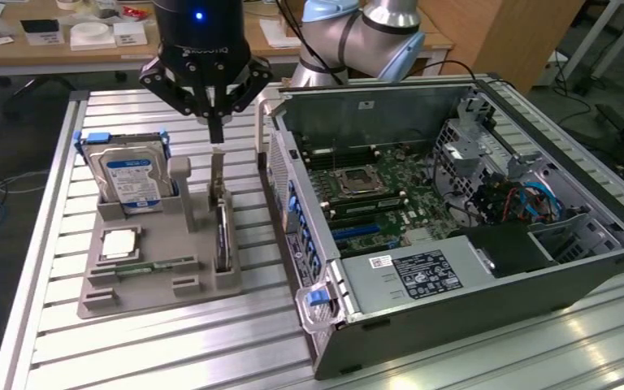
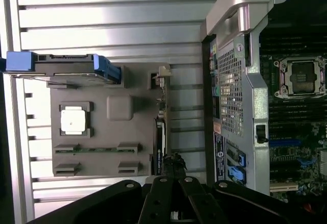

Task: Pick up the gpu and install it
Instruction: 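Reach for the gpu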

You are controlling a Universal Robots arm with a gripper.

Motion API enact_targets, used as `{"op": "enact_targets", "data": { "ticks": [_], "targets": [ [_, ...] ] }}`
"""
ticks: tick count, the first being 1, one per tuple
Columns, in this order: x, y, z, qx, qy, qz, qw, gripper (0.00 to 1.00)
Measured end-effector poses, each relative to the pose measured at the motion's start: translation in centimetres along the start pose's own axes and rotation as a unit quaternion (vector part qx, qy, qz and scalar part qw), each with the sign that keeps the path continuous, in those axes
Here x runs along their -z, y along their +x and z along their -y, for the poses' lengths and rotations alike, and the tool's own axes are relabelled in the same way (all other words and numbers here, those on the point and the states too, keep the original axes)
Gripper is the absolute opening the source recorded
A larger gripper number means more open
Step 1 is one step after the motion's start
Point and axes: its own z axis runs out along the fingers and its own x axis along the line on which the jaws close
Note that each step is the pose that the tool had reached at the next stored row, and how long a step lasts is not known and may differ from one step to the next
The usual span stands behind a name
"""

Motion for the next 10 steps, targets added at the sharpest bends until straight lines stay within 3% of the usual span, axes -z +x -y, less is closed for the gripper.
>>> {"op": "enact_targets", "data": {
  "ticks": [10],
  "targets": [
    [-0.01,0.3,1.30,0.000,0.0000,0.0000,1.0000,0.11]
  ]
}}
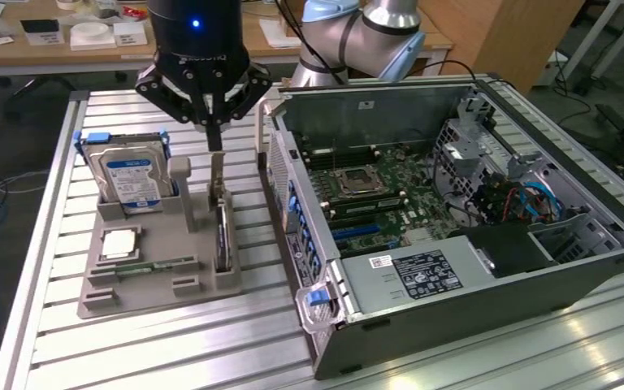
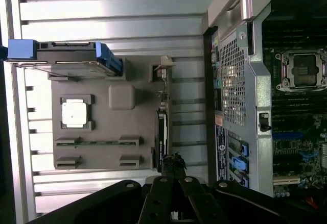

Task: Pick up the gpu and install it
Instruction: 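Reach for the gpu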

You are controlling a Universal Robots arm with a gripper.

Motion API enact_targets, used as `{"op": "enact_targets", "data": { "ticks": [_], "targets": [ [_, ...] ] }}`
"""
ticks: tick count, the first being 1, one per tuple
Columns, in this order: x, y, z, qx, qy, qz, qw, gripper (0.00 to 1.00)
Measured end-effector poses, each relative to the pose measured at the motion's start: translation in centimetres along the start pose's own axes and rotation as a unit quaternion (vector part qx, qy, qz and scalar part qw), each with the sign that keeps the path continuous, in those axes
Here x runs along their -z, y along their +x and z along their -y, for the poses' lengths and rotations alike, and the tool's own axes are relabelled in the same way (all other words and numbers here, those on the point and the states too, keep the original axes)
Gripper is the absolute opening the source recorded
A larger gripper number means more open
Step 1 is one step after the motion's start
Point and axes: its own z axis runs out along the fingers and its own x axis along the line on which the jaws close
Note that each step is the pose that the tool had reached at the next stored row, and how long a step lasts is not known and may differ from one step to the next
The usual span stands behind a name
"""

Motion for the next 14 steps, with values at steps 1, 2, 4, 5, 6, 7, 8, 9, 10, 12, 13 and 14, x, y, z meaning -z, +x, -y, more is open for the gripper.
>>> {"op": "enact_targets", "data": {
  "ticks": [1,2,4,5,6,7,8,9,10,12,13,14],
  "targets": [
    [0.00,0.05,0.12,0.000,0.0000,0.0000,1.0000,0.11],
    [-0.01,0.10,0.22,0.000,0.0000,0.0000,1.0000,0.11],
    [-0.03,0.23,0.35,0.000,0.0000,0.0000,1.0000,0.11],
    [-0.04,0.30,0.41,0.000,0.0000,0.0000,1.0000,0.11],
    [-0.05,0.35,0.48,0.000,0.0000,0.0000,1.0000,0.11],
    [-0.07,0.42,0.54,0.000,0.0000,0.0000,1.0000,0.11],
    [-0.08,0.47,0.60,0.000,0.0000,0.0000,1.0000,0.11],
    [-0.09,0.53,0.66,0.000,0.0000,0.0000,1.0000,0.11],
    [-0.11,0.59,0.72,0.000,0.0000,0.0000,1.0000,0.11],
    [-0.14,0.70,0.88,0.000,0.0000,0.0000,1.0000,0.11],
    [-0.15,0.74,0.98,0.000,0.0000,0.0000,1.0000,0.11],
    [-0.16,0.77,1.09,0.000,0.0000,0.0000,1.0000,0.11]
  ]
}}
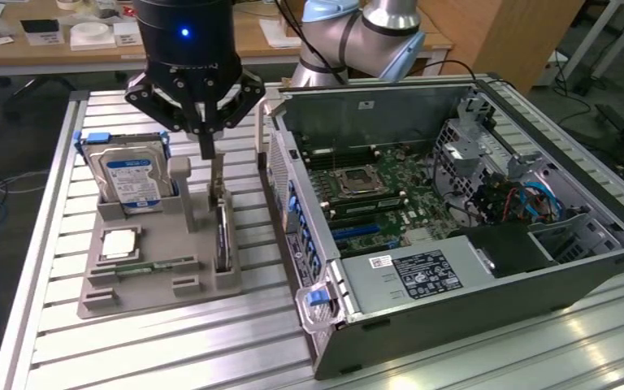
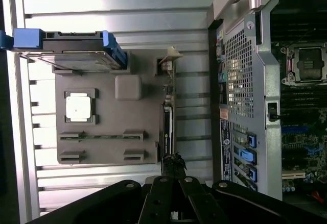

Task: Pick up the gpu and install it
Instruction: 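Reach for the gpu, then pick up the gpu and move the gpu toward the slot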

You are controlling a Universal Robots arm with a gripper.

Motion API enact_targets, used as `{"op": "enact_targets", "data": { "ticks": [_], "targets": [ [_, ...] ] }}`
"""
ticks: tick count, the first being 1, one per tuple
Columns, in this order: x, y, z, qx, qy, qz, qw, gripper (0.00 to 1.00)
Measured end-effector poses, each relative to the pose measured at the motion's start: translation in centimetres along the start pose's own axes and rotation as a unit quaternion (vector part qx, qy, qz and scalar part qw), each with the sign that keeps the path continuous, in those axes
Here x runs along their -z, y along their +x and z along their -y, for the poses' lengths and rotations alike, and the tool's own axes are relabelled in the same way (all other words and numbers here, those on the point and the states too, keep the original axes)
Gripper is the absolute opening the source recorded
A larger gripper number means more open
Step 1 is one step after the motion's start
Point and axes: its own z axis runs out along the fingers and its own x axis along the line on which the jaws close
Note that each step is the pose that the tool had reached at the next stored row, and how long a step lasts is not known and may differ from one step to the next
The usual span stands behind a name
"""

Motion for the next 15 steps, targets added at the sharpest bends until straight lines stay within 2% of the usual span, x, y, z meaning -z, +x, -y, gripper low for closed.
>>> {"op": "enact_targets", "data": {
  "ticks": [6,15],
  "targets": [
    [-0.06,0.12,0.53,0.000,0.0000,0.0000,1.0000,0.11],
    [-0.07,0.13,0.56,0.000,0.0000,0.0000,1.0000,0.11]
  ]
}}
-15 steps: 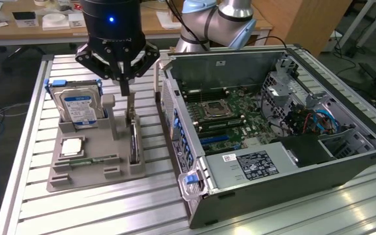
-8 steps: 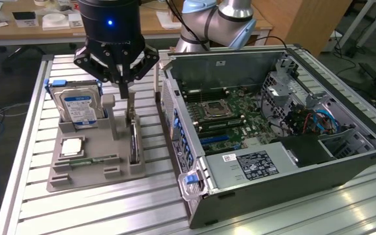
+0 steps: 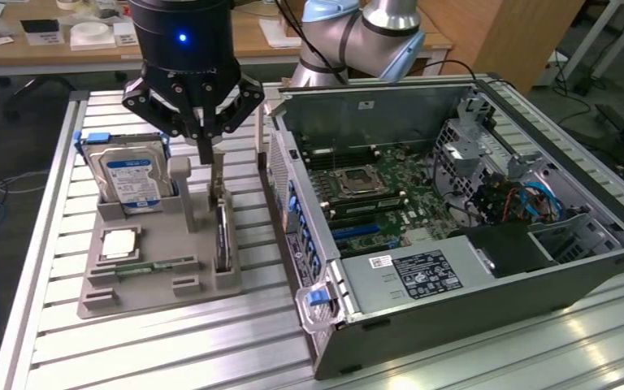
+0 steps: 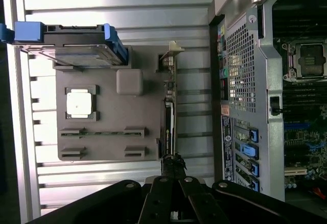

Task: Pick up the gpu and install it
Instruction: 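Pick up the gpu and move the gpu toward the slot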

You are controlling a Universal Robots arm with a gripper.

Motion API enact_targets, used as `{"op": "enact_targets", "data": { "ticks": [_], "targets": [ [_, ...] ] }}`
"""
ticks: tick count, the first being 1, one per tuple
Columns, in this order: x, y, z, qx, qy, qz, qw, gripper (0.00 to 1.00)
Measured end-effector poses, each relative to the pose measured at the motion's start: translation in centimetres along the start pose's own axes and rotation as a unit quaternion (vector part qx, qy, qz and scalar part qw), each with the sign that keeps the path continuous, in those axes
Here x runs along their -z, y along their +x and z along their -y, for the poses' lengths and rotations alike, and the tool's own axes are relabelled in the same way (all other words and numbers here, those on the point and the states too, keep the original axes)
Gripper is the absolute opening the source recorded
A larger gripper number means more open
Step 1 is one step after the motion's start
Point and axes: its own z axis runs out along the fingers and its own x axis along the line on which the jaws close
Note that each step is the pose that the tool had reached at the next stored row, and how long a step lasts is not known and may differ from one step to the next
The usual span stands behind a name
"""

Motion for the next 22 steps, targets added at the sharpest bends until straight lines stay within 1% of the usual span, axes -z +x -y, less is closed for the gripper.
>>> {"op": "enact_targets", "data": {
  "ticks": [7,8,9,10,11,13,14,15,16,17,22],
  "targets": [
    [0.00,0.00,0.00,0.000,0.0000,0.0000,1.0000,0.11],
    [0.00,0.00,0.00,0.000,0.0000,0.0000,1.0000,0.17],
    [0.00,0.00,0.00,0.000,0.0000,0.0000,1.0000,0.17],
    [0.00,0.00,0.00,0.000,0.0000,0.0000,1.0000,0.23],
    [0.00,0.00,0.00,0.000,0.0000,0.0000,1.0000,0.23],
    [0.00,0.00,0.00,0.000,0.0000,0.0000,1.0000,0.35],
    [0.00,0.00,0.00,0.000,0.0000,0.0000,1.0000,0.35],
    [0.00,0.00,0.00,0.000,0.0000,0.0000,1.0000,0.41],
    [0.00,0.00,0.00,0.000,0.0000,0.0000,1.0000,0.41],
    [0.00,0.00,0.00,0.000,0.0000,0.0000,1.0000,0.47],
    [0.00,0.00,0.00,0.000,0.0000,0.0000,1.0000,0.47]
  ]
}}
